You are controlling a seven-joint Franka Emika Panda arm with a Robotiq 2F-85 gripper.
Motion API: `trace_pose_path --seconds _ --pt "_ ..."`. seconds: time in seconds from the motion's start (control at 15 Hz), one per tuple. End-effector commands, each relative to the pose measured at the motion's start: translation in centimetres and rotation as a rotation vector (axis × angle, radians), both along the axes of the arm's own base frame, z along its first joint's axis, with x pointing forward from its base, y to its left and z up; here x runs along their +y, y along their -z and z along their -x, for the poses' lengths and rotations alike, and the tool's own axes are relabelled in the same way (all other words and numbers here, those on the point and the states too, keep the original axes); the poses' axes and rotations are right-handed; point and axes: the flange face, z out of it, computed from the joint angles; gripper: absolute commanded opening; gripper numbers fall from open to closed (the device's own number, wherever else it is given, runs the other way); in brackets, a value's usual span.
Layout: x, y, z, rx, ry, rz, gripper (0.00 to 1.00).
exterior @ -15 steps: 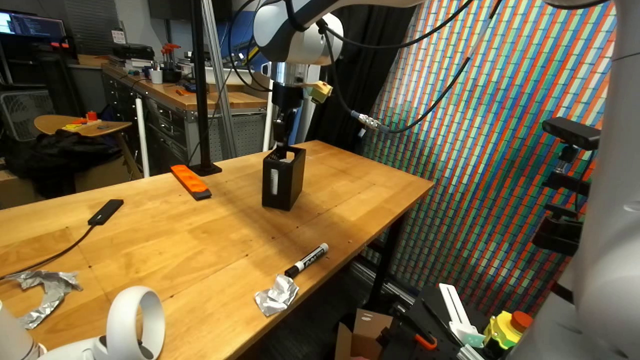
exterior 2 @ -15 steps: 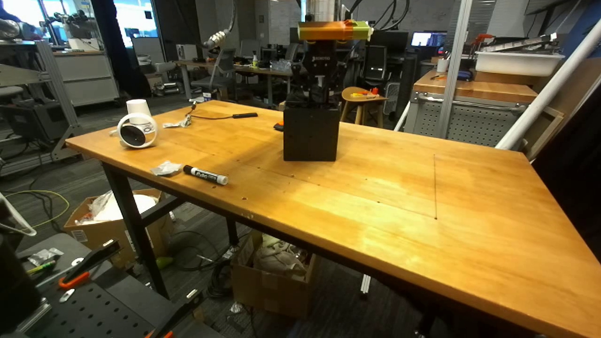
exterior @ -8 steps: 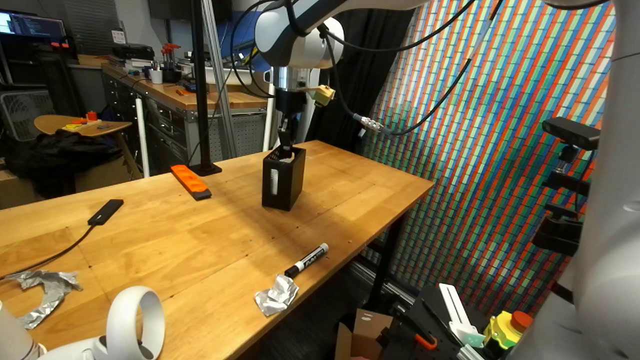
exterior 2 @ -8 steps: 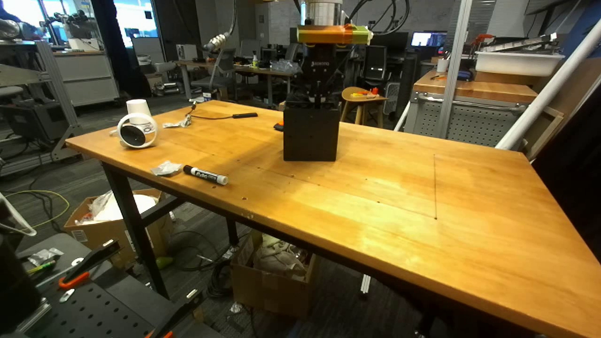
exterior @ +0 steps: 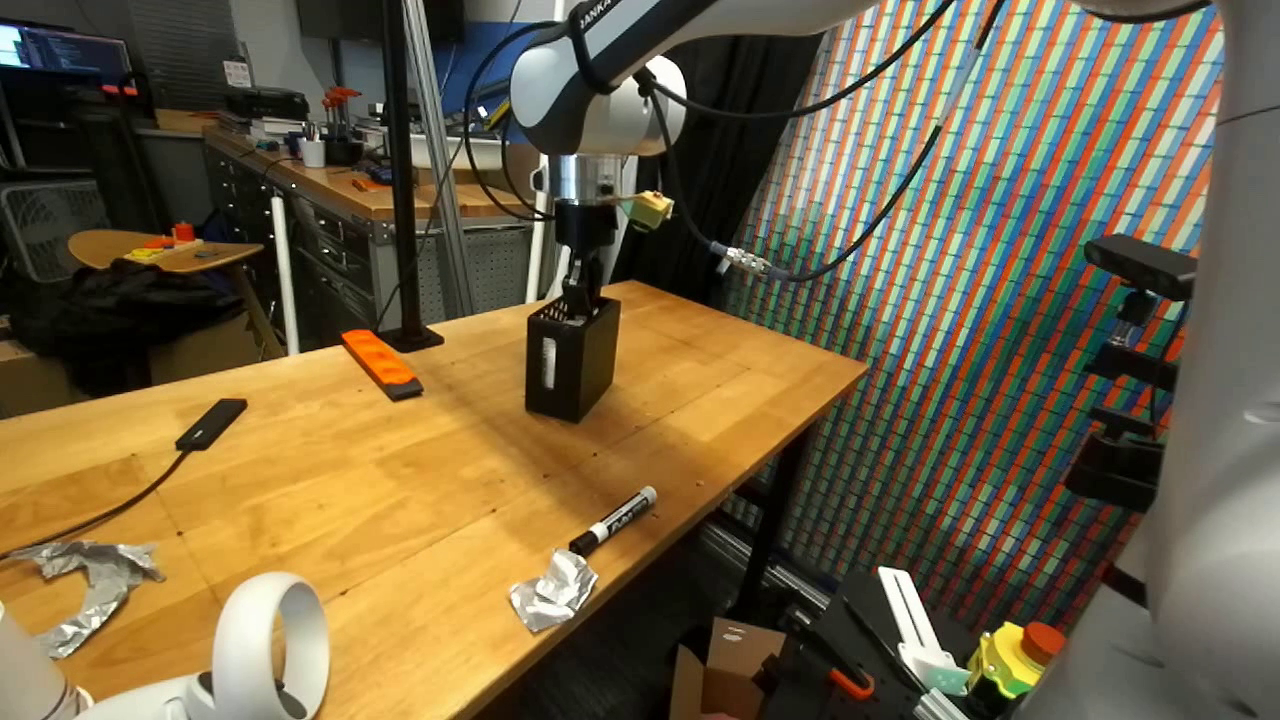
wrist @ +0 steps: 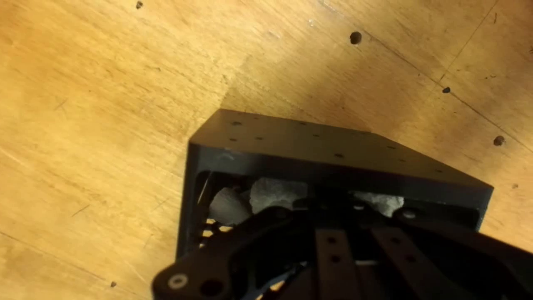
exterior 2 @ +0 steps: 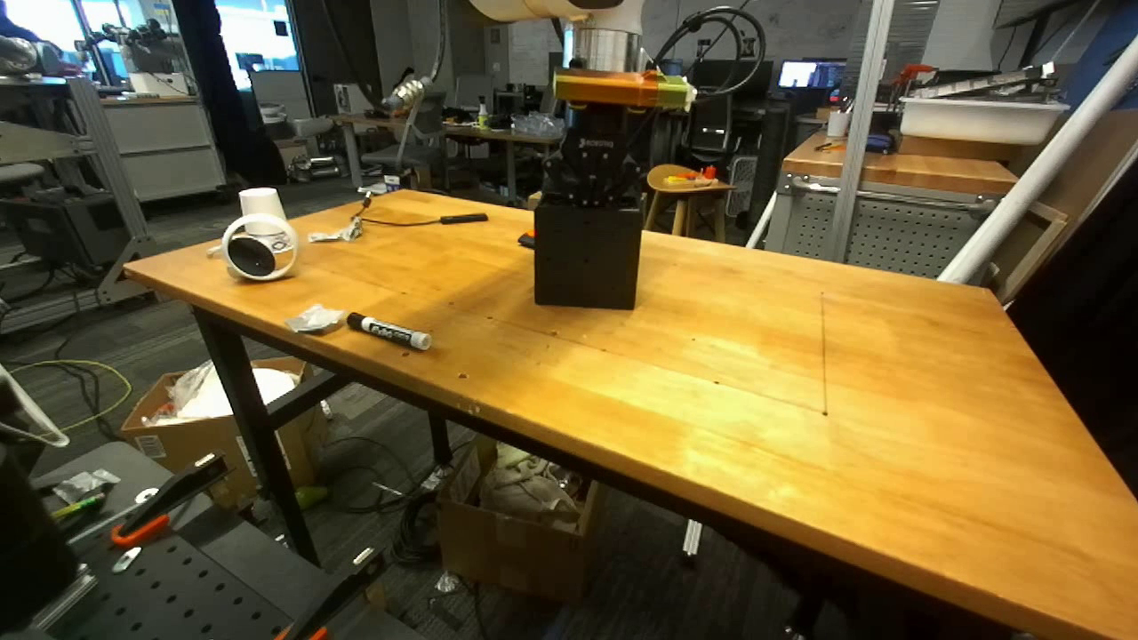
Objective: Put the towel inside the black box
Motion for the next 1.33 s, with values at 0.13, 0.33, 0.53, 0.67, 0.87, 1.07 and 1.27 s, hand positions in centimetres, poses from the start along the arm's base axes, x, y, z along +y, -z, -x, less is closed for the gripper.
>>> trace_pose_path --seconds 0.13,0.33,0.53,0.67,0.87,1.07,1.27 --pt "1.0 1.4 0.0 0.041 0.001 -0.018 0.0" --pt "1.1 2.9 -0.1 0.062 0.003 -0.027 0.0" --pt "0.8 3.5 -0.4 0.067 0.011 -0.049 0.0" --pt "0.5 3.7 -0.4 0.073 0.02 -0.071 0.0" --pt "0.3 3.2 -0.2 0.066 0.033 -0.088 0.0" --pt "0.1 1.7 0.2 0.035 0.04 -0.092 0.0" --pt "-0.2 0.3 0.5 0.013 0.045 -0.082 0.0"
